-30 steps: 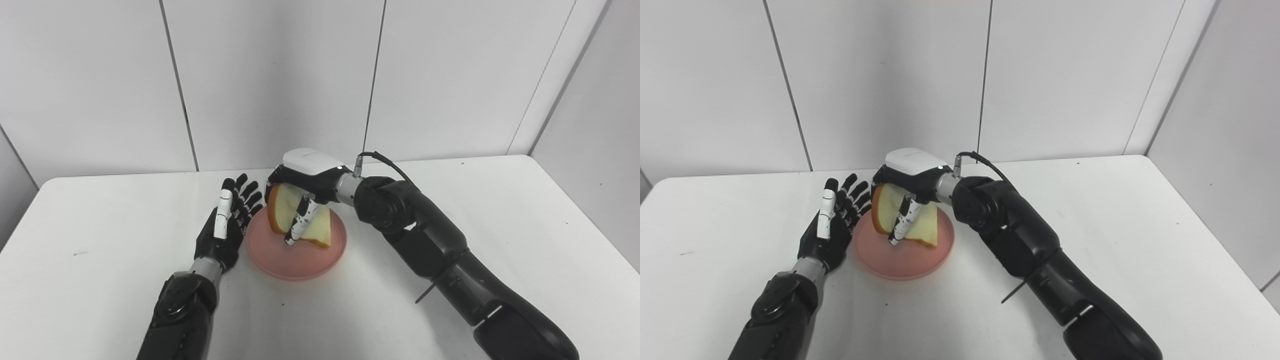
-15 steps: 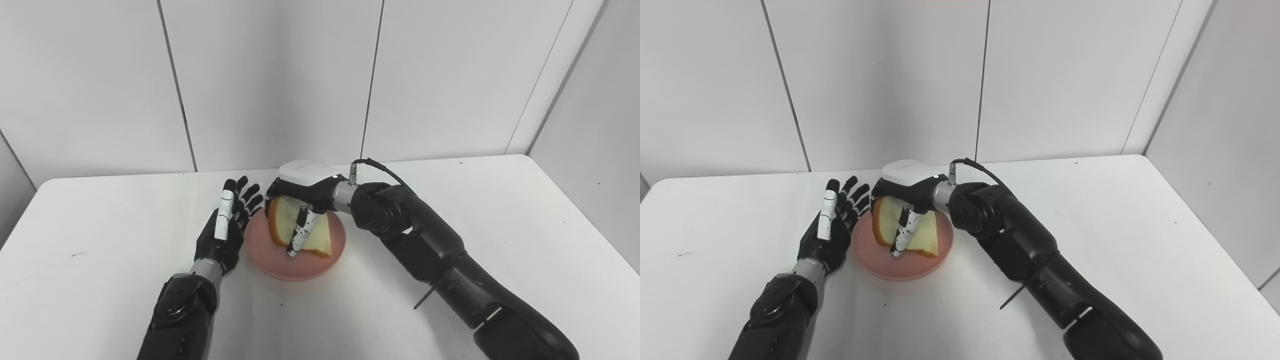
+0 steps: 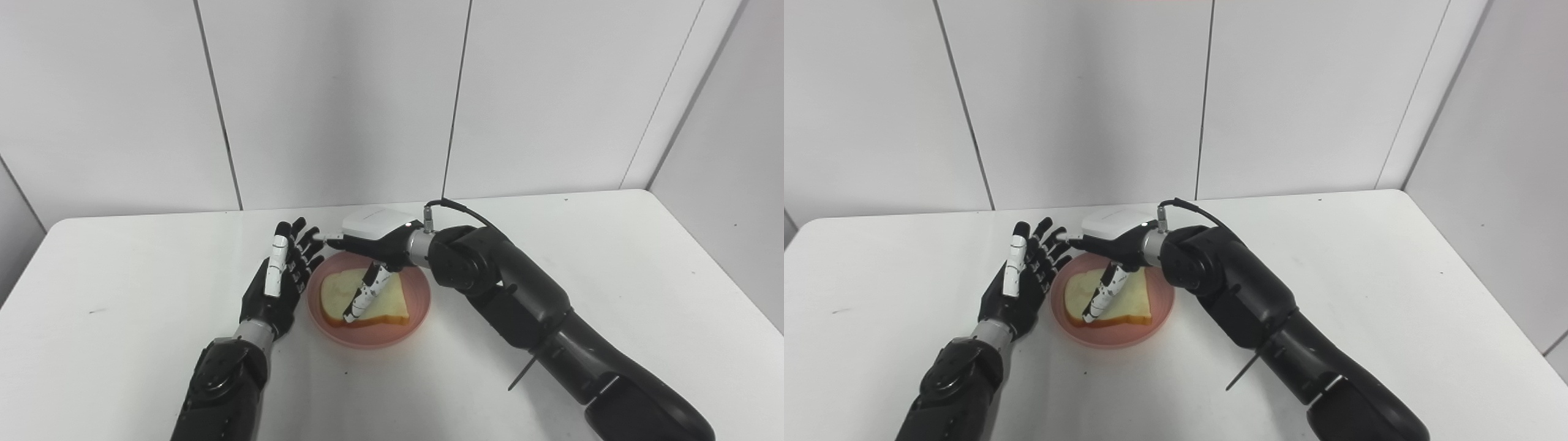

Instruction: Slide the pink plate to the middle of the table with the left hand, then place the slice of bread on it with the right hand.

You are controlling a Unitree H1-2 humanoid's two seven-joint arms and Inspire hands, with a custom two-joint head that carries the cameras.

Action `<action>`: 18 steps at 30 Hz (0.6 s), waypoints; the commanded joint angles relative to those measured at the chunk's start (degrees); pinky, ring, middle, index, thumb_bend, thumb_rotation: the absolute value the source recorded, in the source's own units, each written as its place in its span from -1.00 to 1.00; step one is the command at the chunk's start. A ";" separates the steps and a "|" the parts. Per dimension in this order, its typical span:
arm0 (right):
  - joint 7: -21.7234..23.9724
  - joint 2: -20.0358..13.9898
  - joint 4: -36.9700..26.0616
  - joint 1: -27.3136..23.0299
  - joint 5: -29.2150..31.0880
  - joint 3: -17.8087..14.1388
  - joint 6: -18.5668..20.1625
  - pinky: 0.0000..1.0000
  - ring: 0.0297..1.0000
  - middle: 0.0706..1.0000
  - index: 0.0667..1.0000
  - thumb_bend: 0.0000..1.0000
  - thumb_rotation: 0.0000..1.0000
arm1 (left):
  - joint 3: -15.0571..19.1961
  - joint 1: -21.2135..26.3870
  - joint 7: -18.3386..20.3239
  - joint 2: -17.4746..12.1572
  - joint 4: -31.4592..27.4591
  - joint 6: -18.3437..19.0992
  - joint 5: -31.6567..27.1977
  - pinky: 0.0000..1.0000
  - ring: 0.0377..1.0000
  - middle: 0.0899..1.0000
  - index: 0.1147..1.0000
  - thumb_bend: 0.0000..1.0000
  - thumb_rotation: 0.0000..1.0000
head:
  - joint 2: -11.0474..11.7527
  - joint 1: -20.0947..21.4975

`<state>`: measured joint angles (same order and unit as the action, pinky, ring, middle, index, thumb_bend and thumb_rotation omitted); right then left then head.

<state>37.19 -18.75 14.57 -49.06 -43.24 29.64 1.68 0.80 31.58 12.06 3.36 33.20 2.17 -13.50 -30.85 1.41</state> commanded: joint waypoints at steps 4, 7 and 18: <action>-0.47 -0.21 -2.00 -2.84 -1.08 -0.64 0.84 0.82 1.00 1.00 1.00 1.00 0.05 | -0.45 -3.92 -1.83 0.16 1.64 6.90 1.28 0.90 0.91 0.90 0.92 0.59 0.87 | -0.38 -0.01; -0.17 -0.20 -2.23 -2.71 -1.20 -0.61 0.91 0.83 1.00 1.00 1.00 1.00 0.04 | -0.64 -3.98 -1.56 -0.02 1.63 6.78 1.44 0.91 0.91 0.91 0.93 0.59 0.89 | -0.50 0.07; 2.91 -0.61 -6.10 -3.35 -0.10 -2.41 3.03 0.98 1.00 1.00 1.00 1.00 0.04 | -0.27 -3.82 -2.31 -0.03 2.10 6.34 1.30 0.90 0.90 0.90 0.94 0.60 0.86 | -0.23 0.28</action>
<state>40.20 -18.80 10.58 -49.01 -43.69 28.76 2.95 0.69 30.87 11.26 3.47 31.76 3.01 -13.39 -31.03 1.76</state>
